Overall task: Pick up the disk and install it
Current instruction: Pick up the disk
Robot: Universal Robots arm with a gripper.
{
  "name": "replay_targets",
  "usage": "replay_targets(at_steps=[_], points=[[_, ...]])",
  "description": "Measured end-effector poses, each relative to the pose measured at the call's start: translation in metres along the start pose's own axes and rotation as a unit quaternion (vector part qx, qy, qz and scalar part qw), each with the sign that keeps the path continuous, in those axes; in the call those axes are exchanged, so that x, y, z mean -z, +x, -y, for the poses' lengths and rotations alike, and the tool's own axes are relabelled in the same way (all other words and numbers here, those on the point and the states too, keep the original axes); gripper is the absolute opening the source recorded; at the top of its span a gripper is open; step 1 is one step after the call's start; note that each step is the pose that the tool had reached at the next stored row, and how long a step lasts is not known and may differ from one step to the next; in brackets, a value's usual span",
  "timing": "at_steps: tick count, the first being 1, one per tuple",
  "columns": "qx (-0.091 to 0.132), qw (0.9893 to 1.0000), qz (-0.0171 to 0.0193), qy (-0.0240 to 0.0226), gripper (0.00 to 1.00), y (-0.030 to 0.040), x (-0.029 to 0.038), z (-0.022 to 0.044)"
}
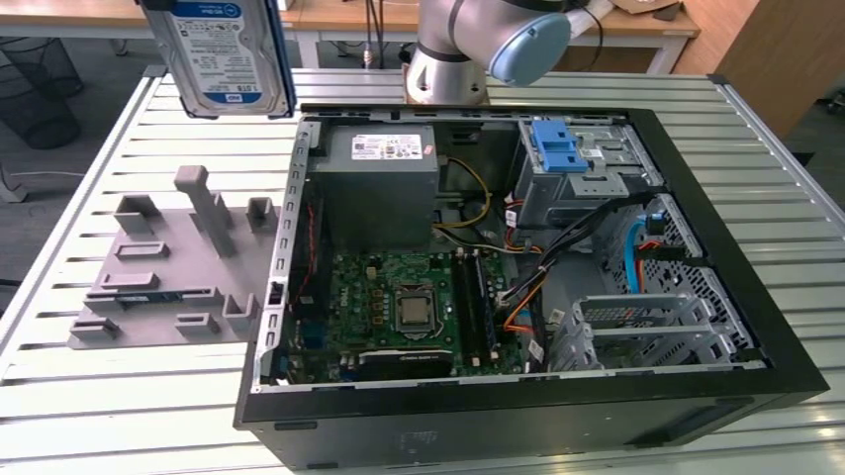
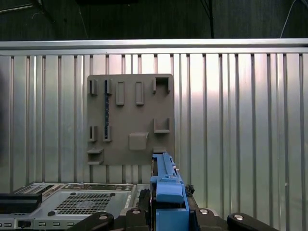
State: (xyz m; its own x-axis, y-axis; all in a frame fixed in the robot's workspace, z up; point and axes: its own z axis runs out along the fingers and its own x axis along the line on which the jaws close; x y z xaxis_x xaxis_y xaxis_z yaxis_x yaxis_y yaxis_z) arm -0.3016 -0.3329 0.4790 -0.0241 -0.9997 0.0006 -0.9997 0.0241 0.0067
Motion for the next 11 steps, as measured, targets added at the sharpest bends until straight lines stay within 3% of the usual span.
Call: replay_targets(at_steps=[11], points=[[0.000, 1.0000, 0.0000, 0.0000, 0.36, 0.0000, 0.0000, 0.0041]])
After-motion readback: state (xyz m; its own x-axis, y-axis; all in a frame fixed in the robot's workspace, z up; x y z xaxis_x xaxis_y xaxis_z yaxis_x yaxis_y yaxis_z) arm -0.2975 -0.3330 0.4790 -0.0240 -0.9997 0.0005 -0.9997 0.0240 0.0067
